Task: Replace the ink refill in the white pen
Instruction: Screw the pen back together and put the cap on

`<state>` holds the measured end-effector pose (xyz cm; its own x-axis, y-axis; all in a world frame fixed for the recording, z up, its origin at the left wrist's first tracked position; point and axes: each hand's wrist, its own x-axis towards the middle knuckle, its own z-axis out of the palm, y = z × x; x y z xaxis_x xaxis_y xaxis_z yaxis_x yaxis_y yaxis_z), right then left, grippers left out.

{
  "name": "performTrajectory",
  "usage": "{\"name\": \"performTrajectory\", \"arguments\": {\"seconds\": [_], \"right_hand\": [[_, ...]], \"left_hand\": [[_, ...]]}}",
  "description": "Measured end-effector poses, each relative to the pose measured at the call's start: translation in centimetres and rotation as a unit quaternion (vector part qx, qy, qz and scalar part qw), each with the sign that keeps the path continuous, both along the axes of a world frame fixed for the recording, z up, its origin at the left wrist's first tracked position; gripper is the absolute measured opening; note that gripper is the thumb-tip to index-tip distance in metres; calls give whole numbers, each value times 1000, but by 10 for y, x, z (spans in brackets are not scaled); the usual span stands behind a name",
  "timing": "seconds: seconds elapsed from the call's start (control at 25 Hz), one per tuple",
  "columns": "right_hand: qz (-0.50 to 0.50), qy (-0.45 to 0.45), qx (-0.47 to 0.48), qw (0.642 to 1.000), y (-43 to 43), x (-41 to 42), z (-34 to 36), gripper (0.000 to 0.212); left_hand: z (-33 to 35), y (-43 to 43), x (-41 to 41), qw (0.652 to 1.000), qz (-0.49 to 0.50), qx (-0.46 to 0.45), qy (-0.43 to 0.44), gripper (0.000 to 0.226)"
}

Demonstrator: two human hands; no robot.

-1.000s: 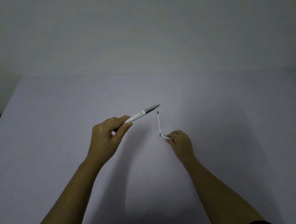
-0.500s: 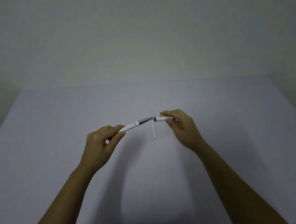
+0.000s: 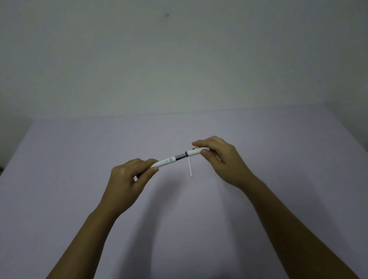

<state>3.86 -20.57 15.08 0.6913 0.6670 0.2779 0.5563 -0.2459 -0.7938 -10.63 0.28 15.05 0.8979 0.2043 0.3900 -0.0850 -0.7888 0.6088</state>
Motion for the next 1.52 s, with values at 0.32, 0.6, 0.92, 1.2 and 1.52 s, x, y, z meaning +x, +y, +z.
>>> {"name": "performTrajectory", "arguments": {"seconds": [0.32, 0.6, 0.92, 1.2, 1.52], "right_hand": [[38, -28, -53, 997, 9, -3, 8, 20], [45, 5, -50, 998, 24, 9, -5, 26], [-89, 131, -223, 962, 51, 45, -96, 50], [-118, 61, -386, 913, 23, 31, -195, 55], [-161, -34, -366, 916, 22, 26, -225, 55]], "left_hand": [[3, -15, 1, 1000, 5, 2, -23, 20], [-19, -20, 5, 994, 8, 70, 81, 19], [-72, -19, 70, 965, 119, -47, 228, 32], [-140, -17, 108, 925, 201, -121, 298, 34], [-184, -40, 107, 924, 250, -138, 256, 23]]}}
